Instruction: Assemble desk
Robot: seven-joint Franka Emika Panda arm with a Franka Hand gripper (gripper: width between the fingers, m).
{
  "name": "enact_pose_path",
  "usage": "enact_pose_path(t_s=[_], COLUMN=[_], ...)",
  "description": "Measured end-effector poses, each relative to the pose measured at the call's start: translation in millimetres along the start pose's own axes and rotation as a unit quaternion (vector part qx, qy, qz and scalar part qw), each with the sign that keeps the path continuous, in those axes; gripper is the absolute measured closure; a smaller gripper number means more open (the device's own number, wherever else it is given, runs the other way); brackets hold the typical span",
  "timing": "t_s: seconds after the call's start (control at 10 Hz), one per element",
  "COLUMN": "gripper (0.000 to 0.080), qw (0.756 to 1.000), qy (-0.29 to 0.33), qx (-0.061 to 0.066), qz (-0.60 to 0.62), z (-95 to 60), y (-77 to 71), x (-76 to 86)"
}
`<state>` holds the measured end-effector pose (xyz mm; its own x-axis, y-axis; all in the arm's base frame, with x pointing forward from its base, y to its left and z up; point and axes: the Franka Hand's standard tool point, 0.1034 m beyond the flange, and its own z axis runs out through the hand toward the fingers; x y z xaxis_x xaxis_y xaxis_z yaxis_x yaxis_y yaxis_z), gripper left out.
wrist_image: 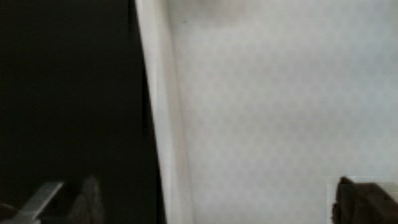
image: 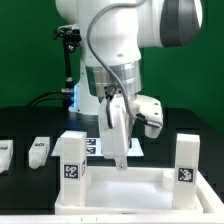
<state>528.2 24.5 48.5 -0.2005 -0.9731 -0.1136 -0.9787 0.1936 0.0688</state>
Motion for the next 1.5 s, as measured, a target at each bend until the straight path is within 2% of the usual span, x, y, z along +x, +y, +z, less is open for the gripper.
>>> enact_pose_path(t_s=[0.1,0.2,0.3,0.4,0.5,0.6,0.7,0.8,0.9,1.0,1.1,1.3,1.5], gripper=[0.0151,0.0151,0.0151,0.0151,0.0151,0.0151,0.0151,0.0151,0.0151,0.0151,0.0151,0.0151,0.0151], qw=[1.000,1.000,0.999,0.999,1.000,0.997,0.993,0.992,0.993,0.993,0.994,0.999,1.000], qy=[0.010,0.025,0.029,0.030,0.027,0.031,0.046,0.049,0.048,0.048,0.045,0.019,0.017], qx=[-0.006,-0.017,-0.022,-0.013,-0.011,-0.065,-0.108,-0.112,-0.104,-0.105,-0.099,-0.032,0.014], qz=[-0.005,-0.003,-0.007,-0.004,-0.001,0.004,-0.002,-0.007,-0.006,-0.007,-0.007,0.010,0.016], z=[14.9,29.3,36.9,39.7,39.6,37.9,32.1,34.2,35.0,34.7,34.3,31.0,35.2], y=[8.0,14.6,16.9,14.8,14.3,23.9,20.2,14.7,14.0,14.0,11.9,2.8,5.5], x=[-2.5,-7.4,-6.6,-3.7,-3.1,-5.6,-6.8,-10.0,-10.2,-10.3,-9.7,-4.0,1.4])
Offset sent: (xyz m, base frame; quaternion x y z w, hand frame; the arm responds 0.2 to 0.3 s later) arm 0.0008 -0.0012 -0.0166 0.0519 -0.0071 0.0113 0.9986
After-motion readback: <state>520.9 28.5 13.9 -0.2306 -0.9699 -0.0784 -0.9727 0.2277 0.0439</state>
